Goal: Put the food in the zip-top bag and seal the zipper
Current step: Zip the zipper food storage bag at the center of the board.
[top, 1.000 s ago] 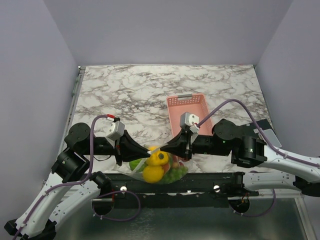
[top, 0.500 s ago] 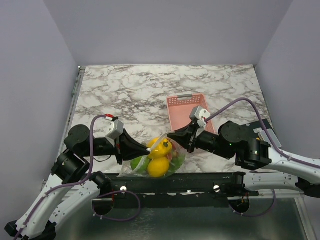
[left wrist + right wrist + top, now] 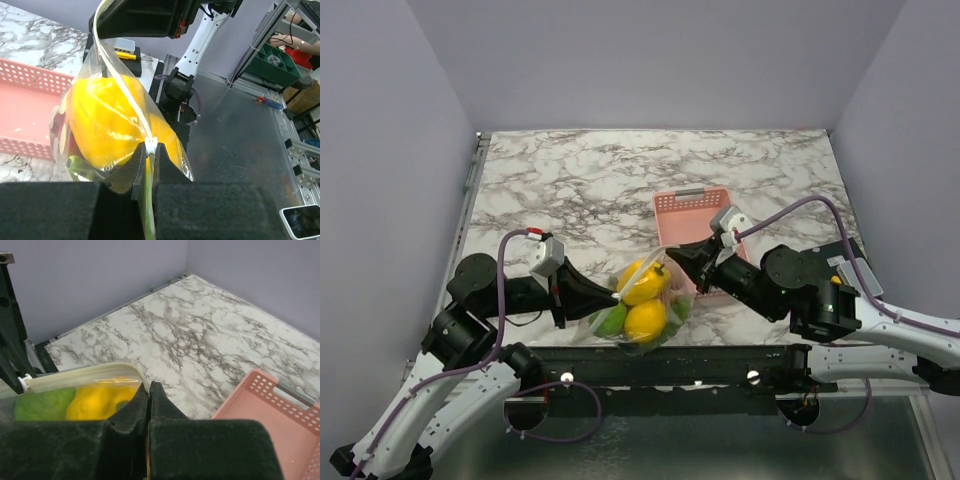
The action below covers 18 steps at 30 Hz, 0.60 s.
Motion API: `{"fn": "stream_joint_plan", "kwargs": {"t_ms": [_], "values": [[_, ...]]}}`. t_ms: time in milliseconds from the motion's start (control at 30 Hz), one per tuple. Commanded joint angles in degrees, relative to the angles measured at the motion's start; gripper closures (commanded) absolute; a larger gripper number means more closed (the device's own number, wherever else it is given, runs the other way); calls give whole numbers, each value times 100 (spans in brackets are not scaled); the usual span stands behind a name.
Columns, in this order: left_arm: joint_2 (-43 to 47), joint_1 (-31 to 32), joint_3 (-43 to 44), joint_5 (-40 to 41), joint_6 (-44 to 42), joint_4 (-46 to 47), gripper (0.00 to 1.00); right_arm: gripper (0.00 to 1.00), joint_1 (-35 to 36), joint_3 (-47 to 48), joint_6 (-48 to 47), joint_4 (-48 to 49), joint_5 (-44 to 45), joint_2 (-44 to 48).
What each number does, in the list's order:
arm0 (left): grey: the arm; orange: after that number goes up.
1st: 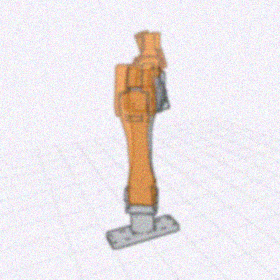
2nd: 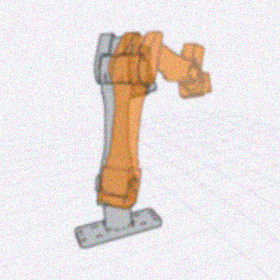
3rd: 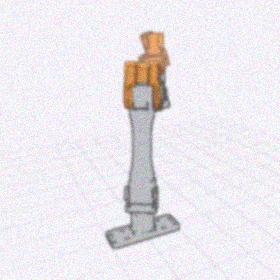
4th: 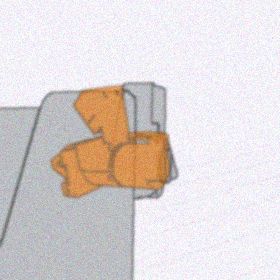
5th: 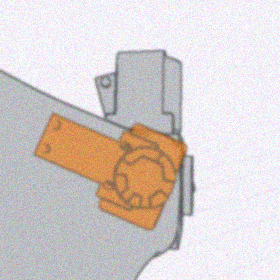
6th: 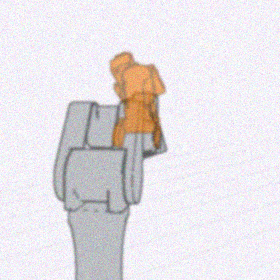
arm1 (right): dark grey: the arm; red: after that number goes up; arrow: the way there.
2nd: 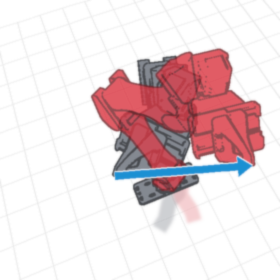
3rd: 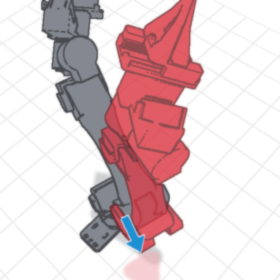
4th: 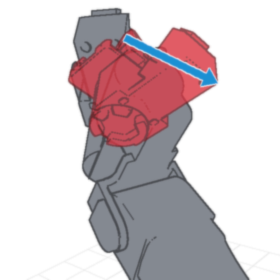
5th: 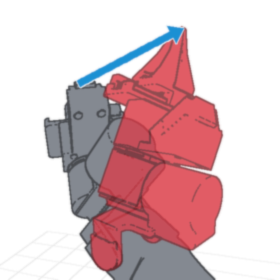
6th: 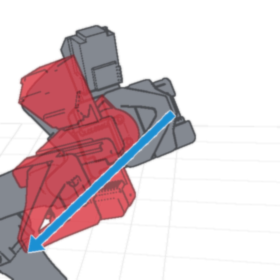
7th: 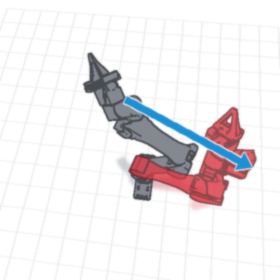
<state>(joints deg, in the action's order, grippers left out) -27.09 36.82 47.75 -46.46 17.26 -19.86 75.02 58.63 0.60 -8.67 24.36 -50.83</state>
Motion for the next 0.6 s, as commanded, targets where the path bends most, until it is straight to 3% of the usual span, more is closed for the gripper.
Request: {"fn": "stream_joint_plan", "kwargs": {"t_ms": [0, 567], "values": [[214, 37, -8, -188, 207, -216, 100, 99, -110, -28, -449, 630, 1373, 189], [432, 35, -110, -25, 336, -260, 100, 99, -110, -365, -1351, 1795, 2638, 143]]}}
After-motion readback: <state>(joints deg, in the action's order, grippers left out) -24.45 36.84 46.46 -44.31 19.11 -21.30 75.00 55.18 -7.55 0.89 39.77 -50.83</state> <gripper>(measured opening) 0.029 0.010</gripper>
